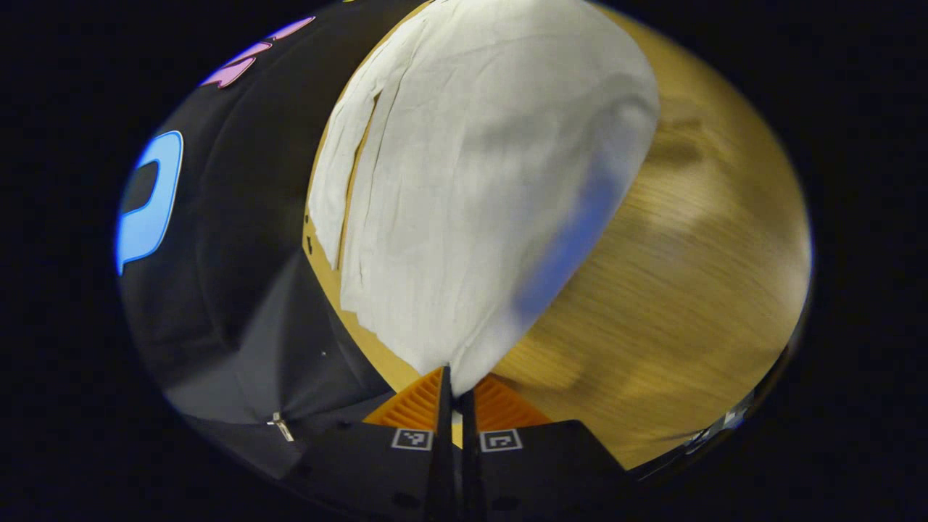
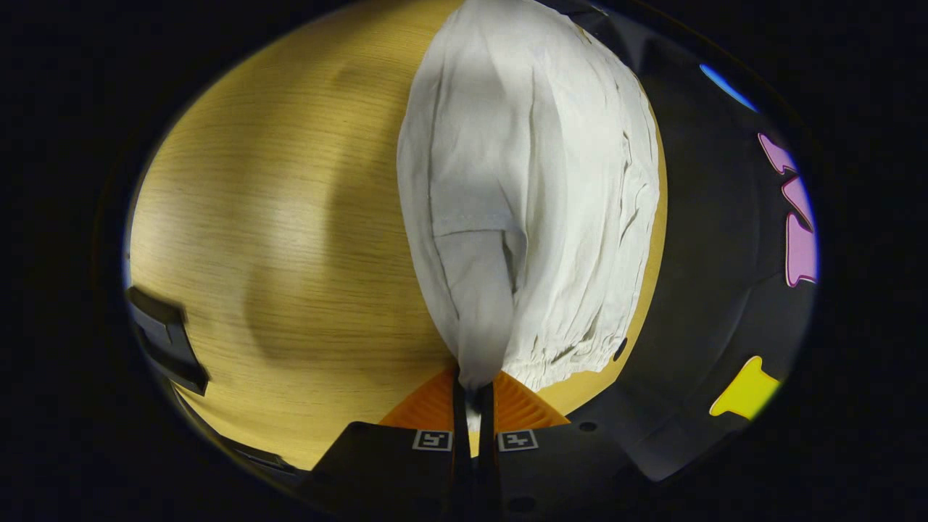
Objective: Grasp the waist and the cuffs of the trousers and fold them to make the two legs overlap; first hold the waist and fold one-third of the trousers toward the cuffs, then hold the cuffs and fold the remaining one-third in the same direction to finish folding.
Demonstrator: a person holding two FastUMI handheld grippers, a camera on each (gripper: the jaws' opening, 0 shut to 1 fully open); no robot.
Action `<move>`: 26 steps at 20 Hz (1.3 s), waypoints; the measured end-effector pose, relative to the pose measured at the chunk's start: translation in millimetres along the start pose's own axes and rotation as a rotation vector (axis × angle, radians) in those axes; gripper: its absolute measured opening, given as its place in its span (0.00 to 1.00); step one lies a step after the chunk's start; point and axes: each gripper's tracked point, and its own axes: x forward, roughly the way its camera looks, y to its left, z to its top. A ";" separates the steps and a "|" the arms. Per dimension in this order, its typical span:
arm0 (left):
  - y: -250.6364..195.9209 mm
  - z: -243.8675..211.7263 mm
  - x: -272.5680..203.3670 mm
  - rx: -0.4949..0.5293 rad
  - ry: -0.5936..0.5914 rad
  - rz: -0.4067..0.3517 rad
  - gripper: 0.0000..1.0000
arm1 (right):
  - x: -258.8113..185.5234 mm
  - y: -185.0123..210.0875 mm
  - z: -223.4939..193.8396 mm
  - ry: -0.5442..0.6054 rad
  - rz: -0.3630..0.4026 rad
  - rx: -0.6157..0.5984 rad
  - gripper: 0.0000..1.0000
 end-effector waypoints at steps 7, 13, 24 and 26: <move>9.6 7.7 -4.8 -0.084 -0.027 -0.010 0.06 | 1.2 -9.4 -9.9 0.054 -0.067 0.040 0.08; 72.8 24.5 -26.1 -0.202 -0.085 0.134 0.06 | -23.4 -46.5 -16.4 0.074 -0.250 0.179 0.08; 223.1 65.1 -10.1 -0.283 -0.143 0.311 0.06 | -18.5 -136.9 -42.1 0.118 -0.451 0.394 0.08; 239.1 78.0 -0.5 -0.263 -0.160 0.318 0.06 | -14.2 -151.4 -51.8 0.131 -0.470 0.459 0.08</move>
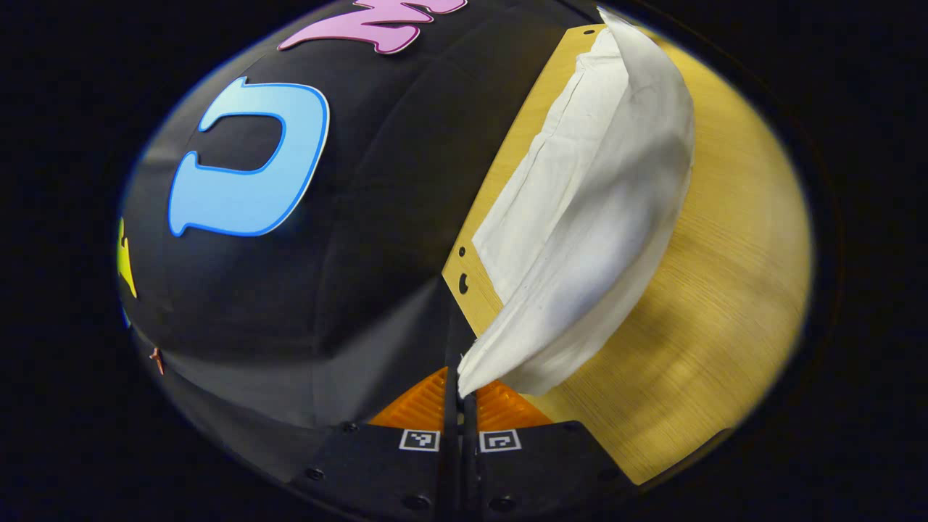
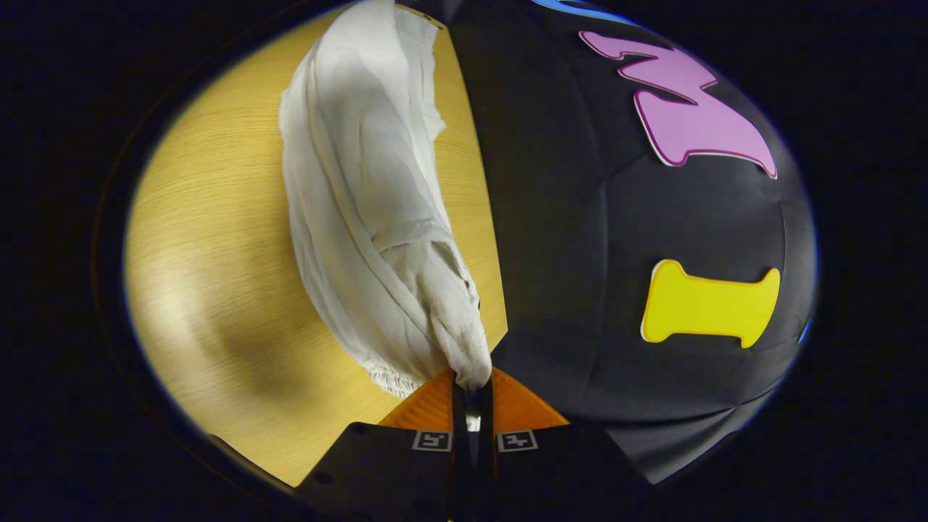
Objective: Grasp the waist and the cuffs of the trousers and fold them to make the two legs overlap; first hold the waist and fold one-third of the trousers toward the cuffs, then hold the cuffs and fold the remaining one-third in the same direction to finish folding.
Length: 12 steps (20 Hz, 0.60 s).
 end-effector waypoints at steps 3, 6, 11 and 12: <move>7.4 20.3 29.4 0.015 -0.022 0.003 0.06 | 20.5 -6.5 -2.4 0.038 -0.024 0.093 0.08; 13.7 41.8 71.8 -0.030 -0.023 -0.001 0.05 | 44.9 -14.3 2.0 0.057 -0.054 0.132 0.08; -7.1 66.0 134.2 0.010 -0.021 -0.035 0.05 | 102.8 -22.7 2.1 0.109 -0.086 0.346 0.08; -15.1 69.8 142.1 0.022 -0.023 -0.046 0.05 | 111.6 -15.0 1.2 0.126 -0.072 0.398 0.07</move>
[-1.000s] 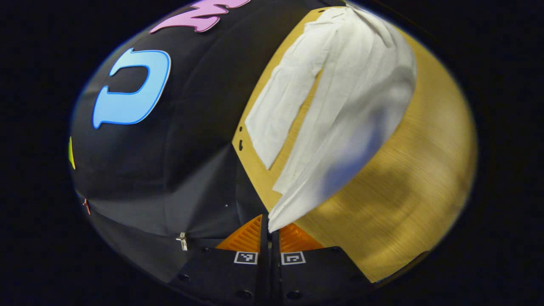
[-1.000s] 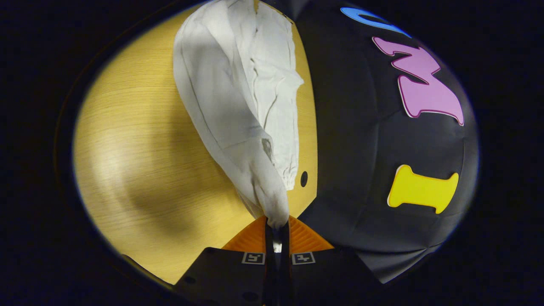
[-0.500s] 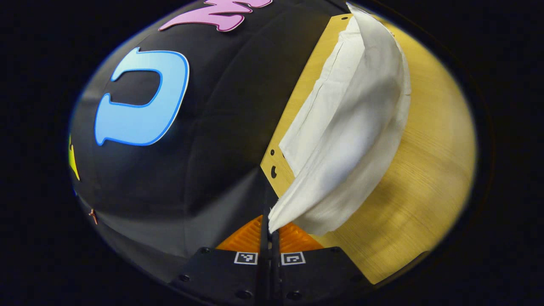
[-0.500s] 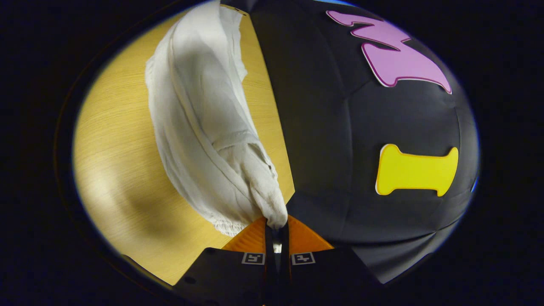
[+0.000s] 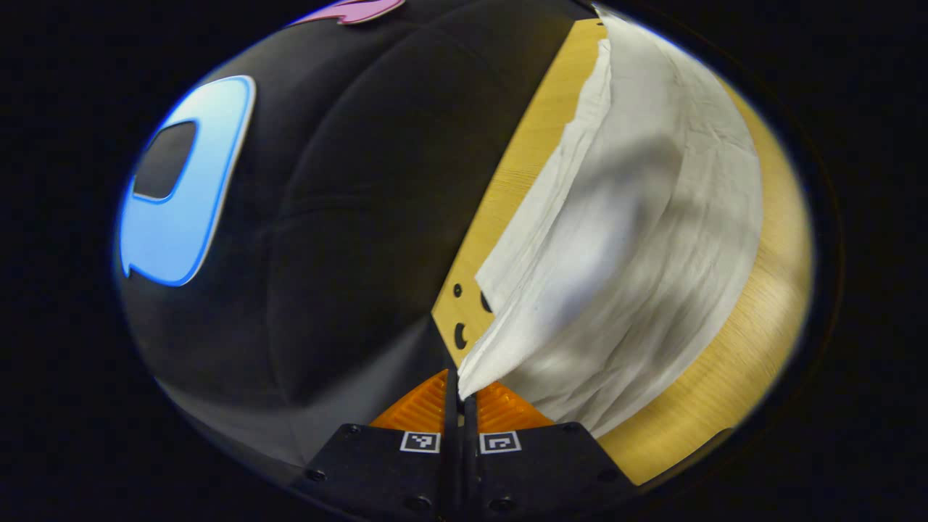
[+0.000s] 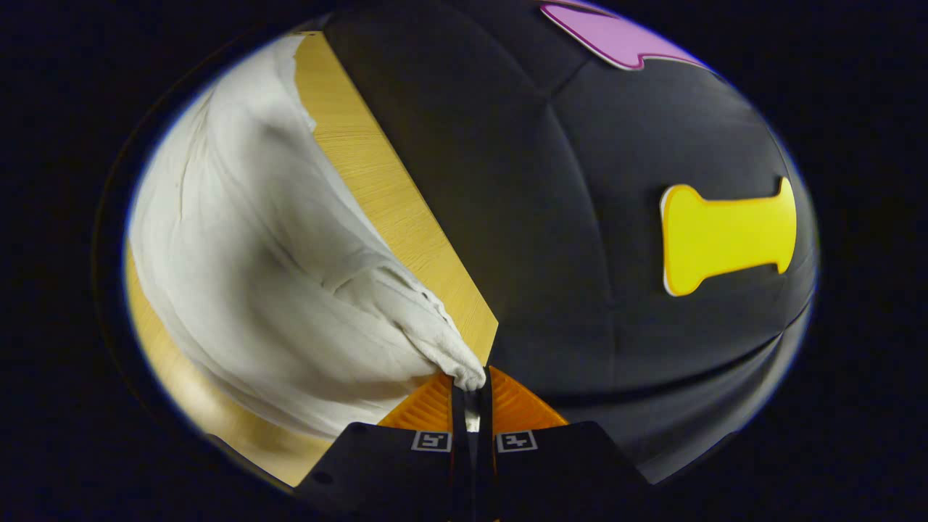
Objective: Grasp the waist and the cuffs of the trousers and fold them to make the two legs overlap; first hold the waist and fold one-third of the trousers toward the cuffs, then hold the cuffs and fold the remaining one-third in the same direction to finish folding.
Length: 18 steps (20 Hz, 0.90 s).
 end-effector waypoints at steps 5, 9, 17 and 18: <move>-35.3 -2.6 27.7 -0.056 0.046 -0.057 0.05 | 3.6 7.9 -23.8 0.085 0.096 0.082 0.08; -46.6 0.6 24.8 -0.322 0.072 -0.121 0.16 | -3.0 -4.1 -24.0 0.081 0.100 0.177 0.36; -52.8 26.2 -52.1 -0.697 0.026 -0.086 0.96 | -34.0 -35.3 -35.7 0.104 0.208 0.841 0.97; -49.5 31.3 -66.5 -0.752 0.012 -0.073 0.96 | -40.1 -38.2 -37.7 0.104 0.202 0.897 0.98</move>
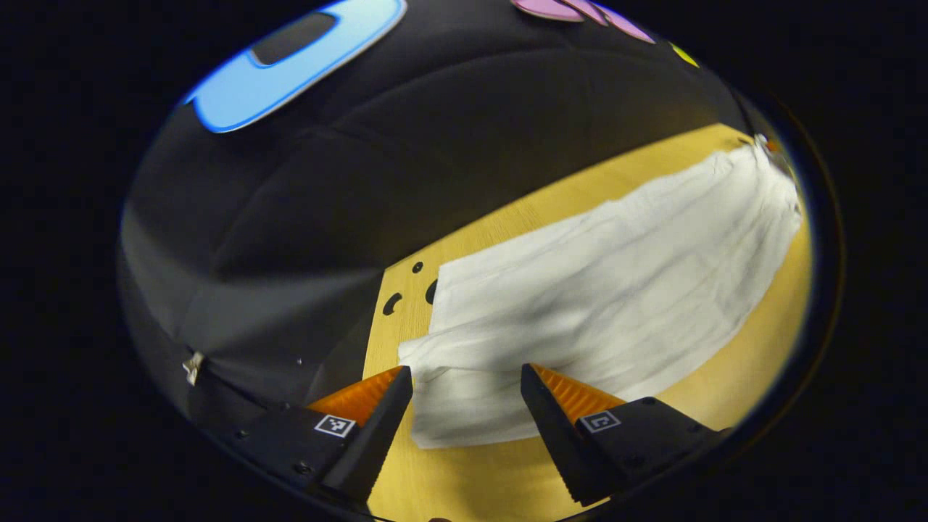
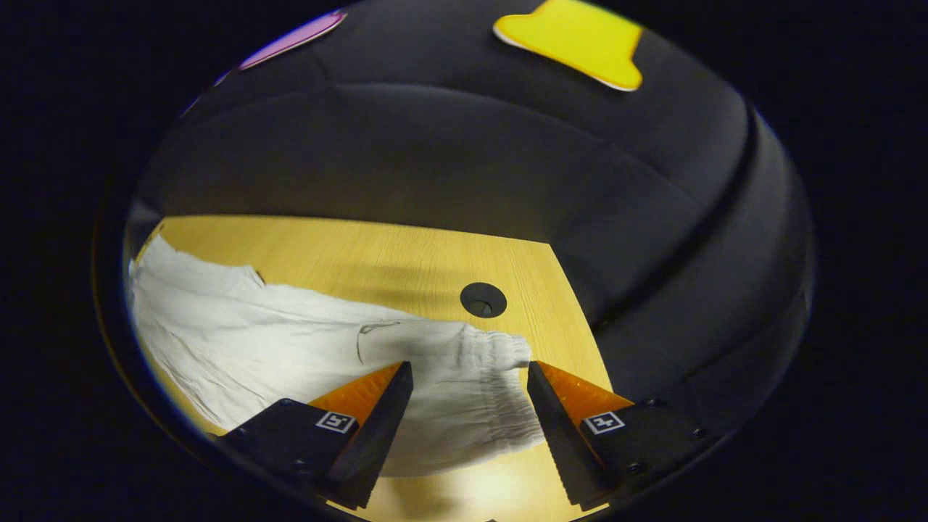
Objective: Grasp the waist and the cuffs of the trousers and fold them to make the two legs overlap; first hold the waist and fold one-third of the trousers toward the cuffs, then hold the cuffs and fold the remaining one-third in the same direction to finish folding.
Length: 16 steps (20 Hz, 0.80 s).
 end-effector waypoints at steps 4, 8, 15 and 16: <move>4.2 6.1 -36.4 -0.177 -0.064 -0.005 0.96 | -12.6 -4.0 -5.7 -0.006 0.008 0.156 0.98; 8.8 1.5 -72.5 -0.296 -0.095 0.005 0.96 | -10.8 -12.1 -21.9 -0.018 -0.009 0.205 0.98; 9.0 -21.4 -148.8 -0.400 -0.072 0.044 0.97 | -12.5 -39.9 -39.9 -0.030 -0.097 0.379 0.98; 6.0 -21.7 -154.9 -0.409 -0.069 0.043 0.97 | -12.0 -40.0 -41.9 -0.030 -0.092 0.414 0.99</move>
